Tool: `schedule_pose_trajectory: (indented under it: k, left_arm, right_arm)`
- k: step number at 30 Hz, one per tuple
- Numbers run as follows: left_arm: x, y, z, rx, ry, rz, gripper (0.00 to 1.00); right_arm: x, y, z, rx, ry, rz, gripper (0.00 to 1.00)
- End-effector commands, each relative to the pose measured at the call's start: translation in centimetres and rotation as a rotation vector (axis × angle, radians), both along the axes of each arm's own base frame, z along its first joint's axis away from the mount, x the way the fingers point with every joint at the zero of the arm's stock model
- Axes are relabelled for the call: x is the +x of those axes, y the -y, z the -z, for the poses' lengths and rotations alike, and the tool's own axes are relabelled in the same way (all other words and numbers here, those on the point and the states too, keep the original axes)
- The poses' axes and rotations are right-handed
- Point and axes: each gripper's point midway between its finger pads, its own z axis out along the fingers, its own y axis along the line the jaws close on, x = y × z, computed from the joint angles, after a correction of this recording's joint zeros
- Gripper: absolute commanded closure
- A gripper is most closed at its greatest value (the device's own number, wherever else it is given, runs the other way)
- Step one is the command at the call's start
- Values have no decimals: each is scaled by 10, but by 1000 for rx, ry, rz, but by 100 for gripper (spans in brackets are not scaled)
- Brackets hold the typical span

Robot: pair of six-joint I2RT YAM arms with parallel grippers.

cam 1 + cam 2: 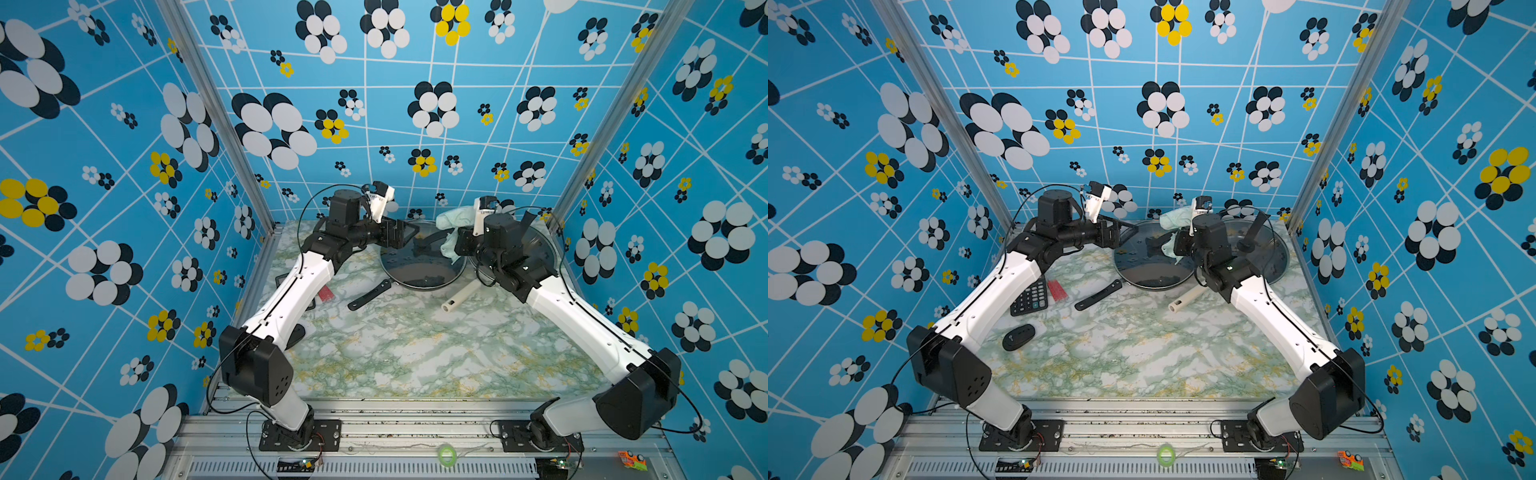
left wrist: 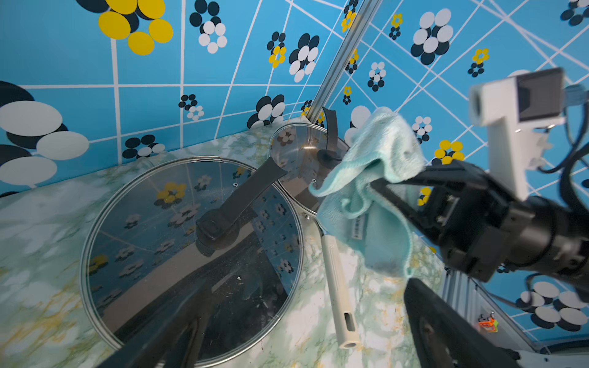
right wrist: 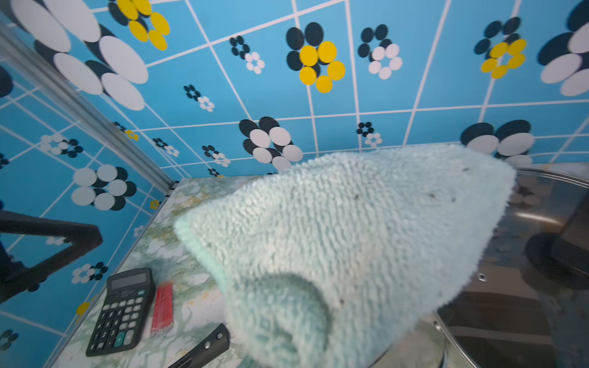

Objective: Wipe the pot lid with a cloth
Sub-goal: Pick up the pot lid from the cooking pot.

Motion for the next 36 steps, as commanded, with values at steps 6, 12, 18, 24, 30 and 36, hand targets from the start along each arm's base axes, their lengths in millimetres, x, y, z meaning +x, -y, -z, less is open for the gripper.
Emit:
schedule_pose_trajectory:
  k: [6,12,18,24,30,36]
  left_arm:
    - [61,40,76,123,212,131,5]
    - [100,57,107,93,289,181,8]
    - [130,63,138,76,335,184,11]
    - [145,72,165,88,350,205,15]
    - [139,75,188,123,310,246,20]
    - [120,80,210,132,238,296,29]
  right_arm:
    - [-32,70,-54,35,49,239,100]
    - [-41,84,-62,28,27,300,100]
    - [-44,90,-59,21,-10,338,100]
    - [-33,82,-61,-19,-65,320,100]
    - [-27,76,-56,-34,-86,296,100]
    - [-28,78,-39,-67,-114,288,100]
